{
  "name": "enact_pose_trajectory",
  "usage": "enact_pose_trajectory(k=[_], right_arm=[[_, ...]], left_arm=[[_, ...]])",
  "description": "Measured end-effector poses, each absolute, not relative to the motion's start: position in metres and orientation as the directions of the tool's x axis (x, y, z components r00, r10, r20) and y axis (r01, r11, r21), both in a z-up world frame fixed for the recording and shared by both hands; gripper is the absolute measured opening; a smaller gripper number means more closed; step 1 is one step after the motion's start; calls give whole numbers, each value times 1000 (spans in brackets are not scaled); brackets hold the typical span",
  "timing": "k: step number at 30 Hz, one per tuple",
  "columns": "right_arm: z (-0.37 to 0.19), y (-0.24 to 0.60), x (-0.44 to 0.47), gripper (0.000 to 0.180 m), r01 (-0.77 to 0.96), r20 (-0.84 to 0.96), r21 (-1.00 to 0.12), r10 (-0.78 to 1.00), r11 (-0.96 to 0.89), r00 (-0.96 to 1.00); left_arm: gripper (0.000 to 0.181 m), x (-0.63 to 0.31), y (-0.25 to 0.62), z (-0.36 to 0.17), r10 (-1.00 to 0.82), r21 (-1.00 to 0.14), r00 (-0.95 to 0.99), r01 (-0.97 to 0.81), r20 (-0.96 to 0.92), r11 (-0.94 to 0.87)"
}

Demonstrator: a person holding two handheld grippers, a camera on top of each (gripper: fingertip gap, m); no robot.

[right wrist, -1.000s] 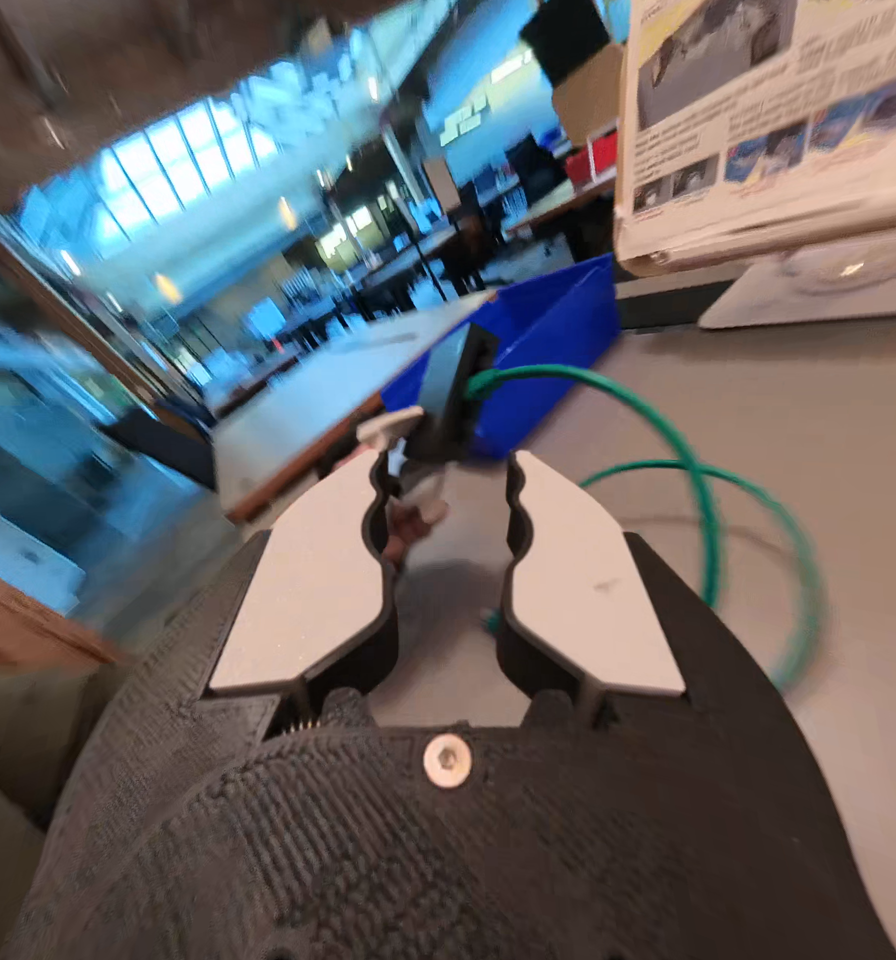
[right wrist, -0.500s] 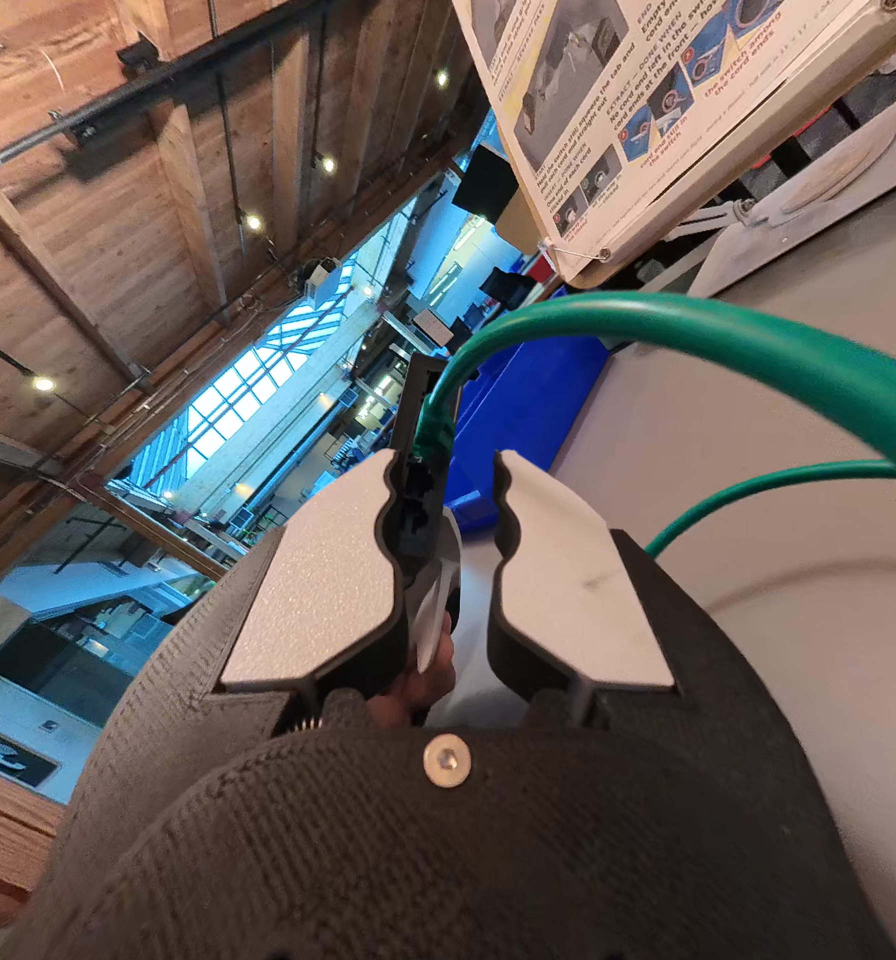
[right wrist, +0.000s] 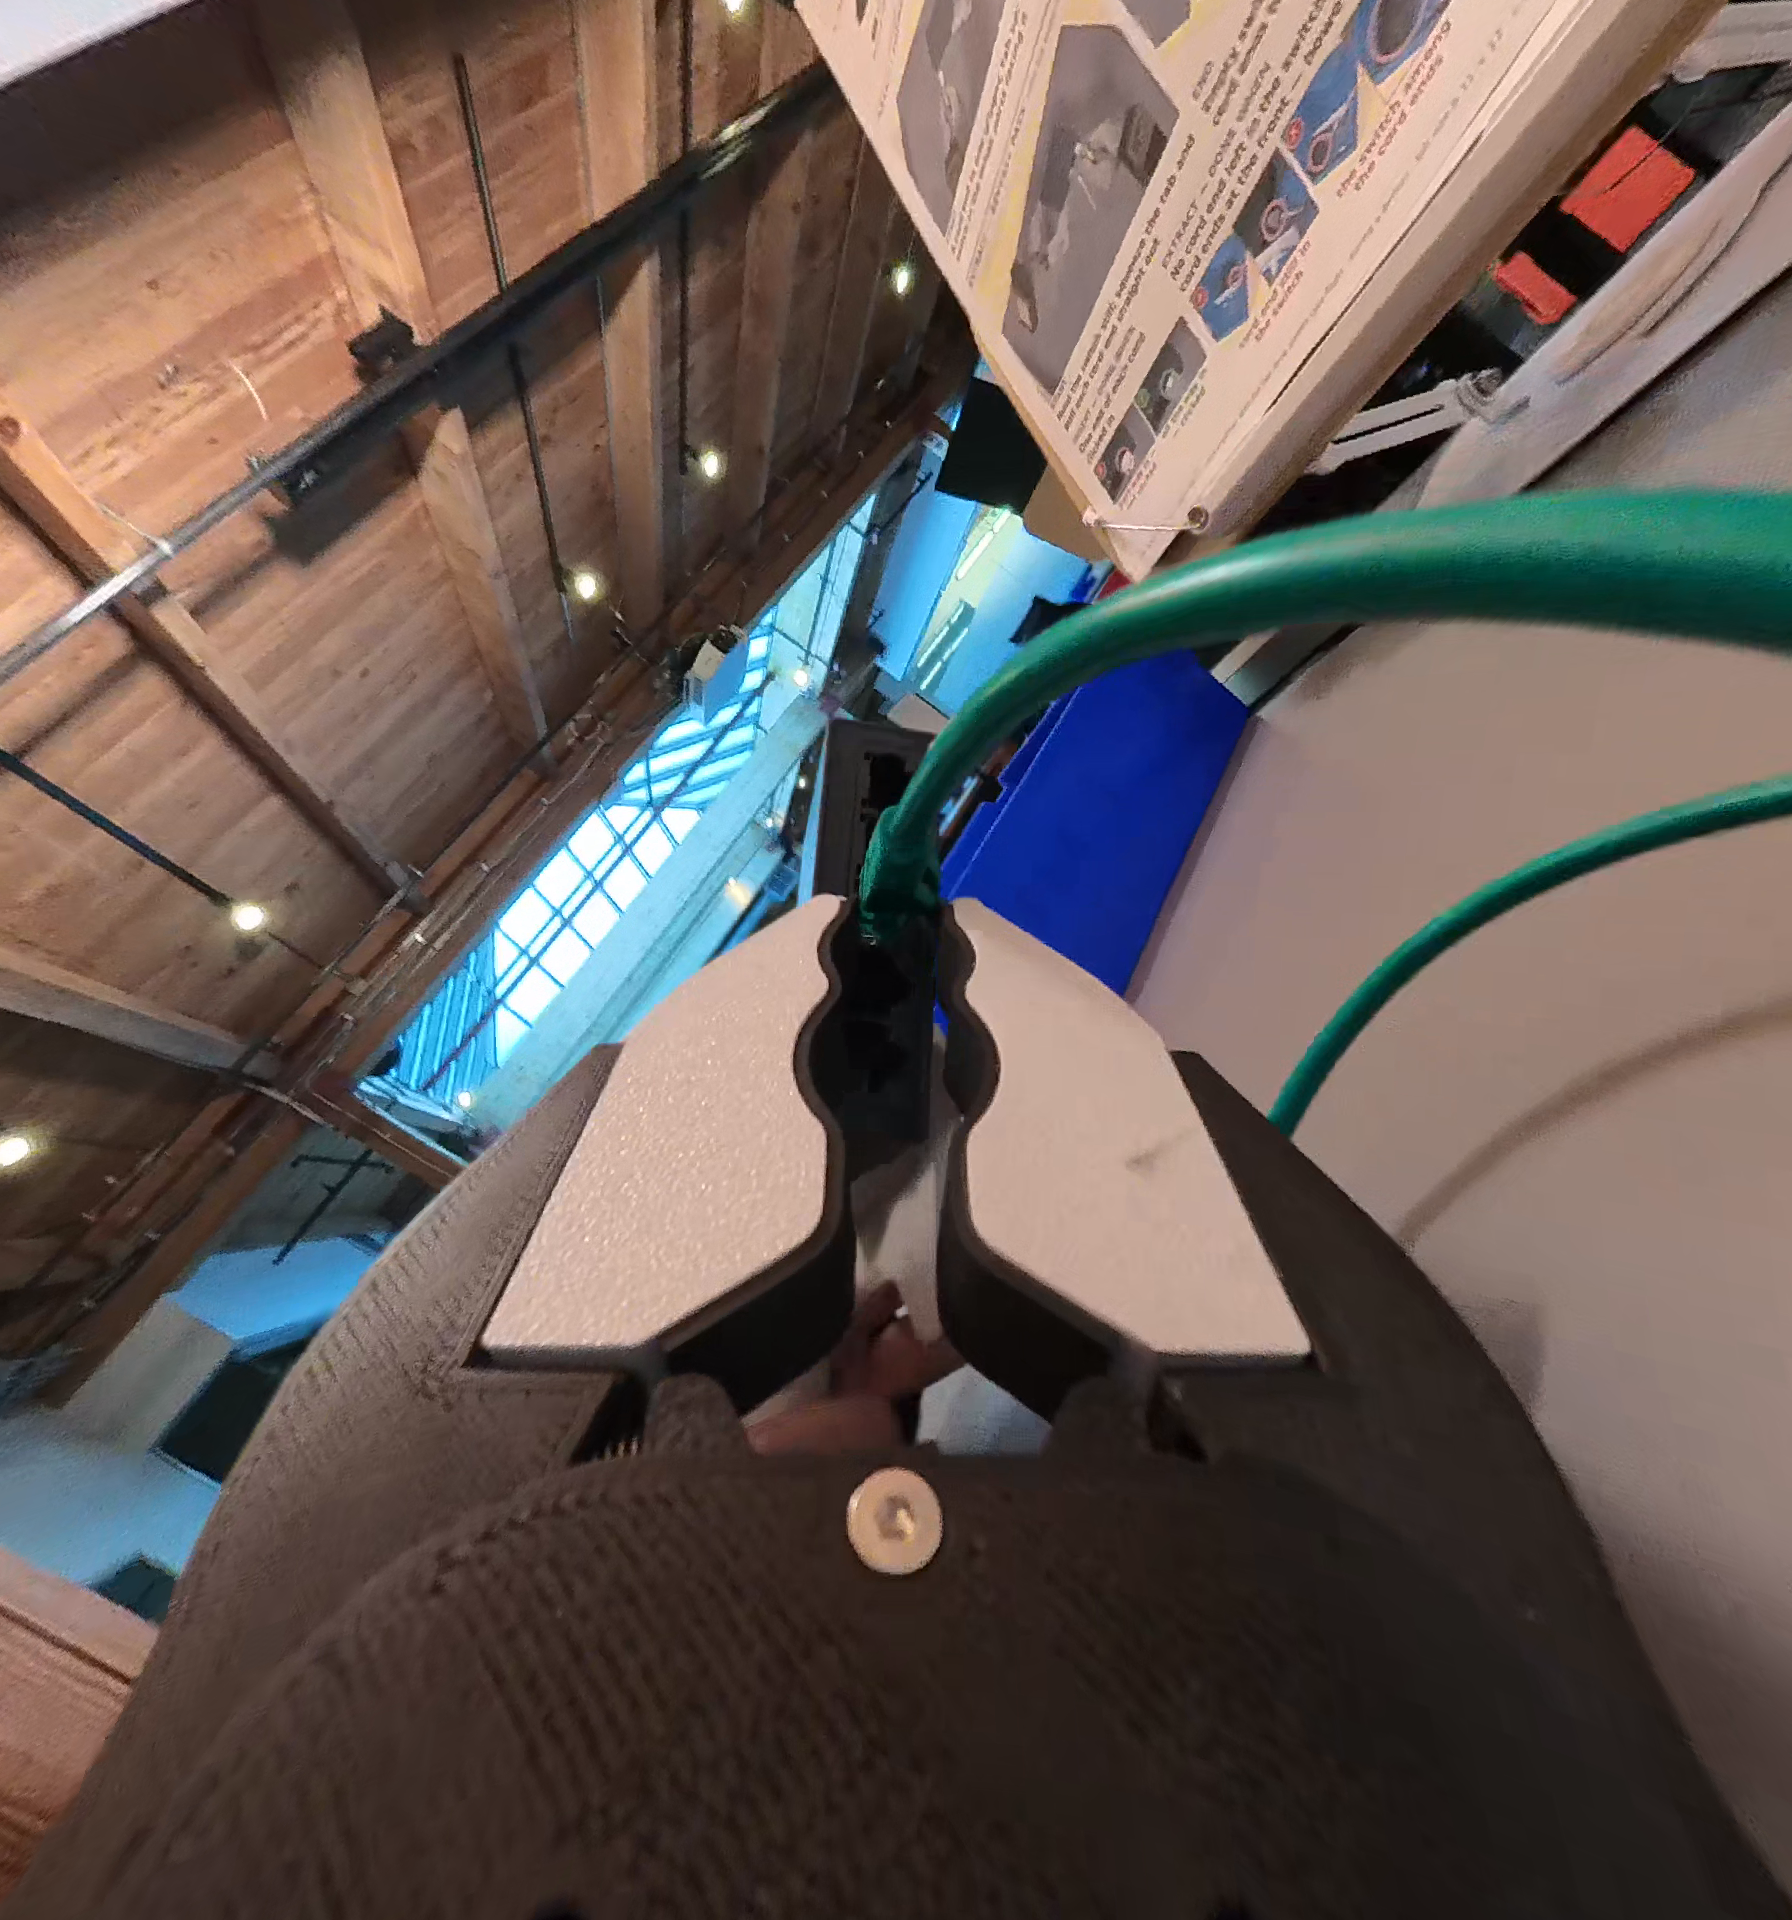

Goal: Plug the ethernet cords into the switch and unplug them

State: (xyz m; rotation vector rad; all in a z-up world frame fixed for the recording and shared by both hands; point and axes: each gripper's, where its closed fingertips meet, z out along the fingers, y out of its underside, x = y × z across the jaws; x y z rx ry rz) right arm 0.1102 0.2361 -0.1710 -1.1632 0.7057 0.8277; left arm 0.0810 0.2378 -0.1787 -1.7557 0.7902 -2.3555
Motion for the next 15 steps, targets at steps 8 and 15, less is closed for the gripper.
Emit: enact_pose_trajectory(k=[8,15], right_arm=[[-178,223,110,13,-893,-908,-342,142,292,394],[-175,210,119,13,-918,-939,-205,195,338,282]], left_arm=[[41,81,241,-175,-535,-614,-348,-174,770,-770],[79,80,238,-171,-980,-999,-194,-20,48,-45]])
